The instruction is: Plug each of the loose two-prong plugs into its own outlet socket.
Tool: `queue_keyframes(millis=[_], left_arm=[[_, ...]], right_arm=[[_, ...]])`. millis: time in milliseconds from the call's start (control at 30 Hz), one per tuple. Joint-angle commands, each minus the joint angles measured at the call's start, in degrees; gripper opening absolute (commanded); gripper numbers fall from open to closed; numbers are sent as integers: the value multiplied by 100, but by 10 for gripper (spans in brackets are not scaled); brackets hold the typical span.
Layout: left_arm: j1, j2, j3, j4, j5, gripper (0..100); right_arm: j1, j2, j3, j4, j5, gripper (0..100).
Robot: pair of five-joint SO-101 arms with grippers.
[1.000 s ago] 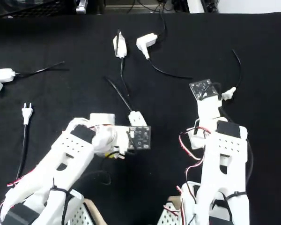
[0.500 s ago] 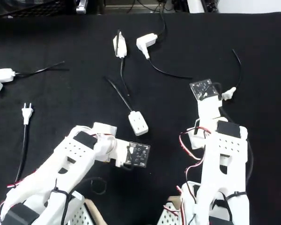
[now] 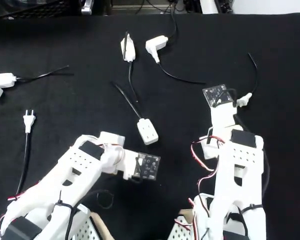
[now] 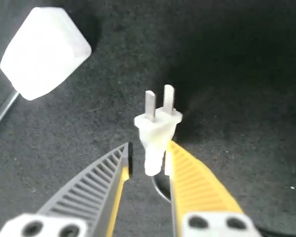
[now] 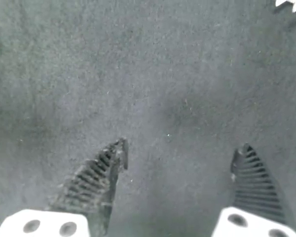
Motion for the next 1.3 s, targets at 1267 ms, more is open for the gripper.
queue_keyframes(millis=[1267], left_arm=[[198,-132,-558,0,1433,338]], right_arm=[[-105,-13,13,-176,-18,332]])
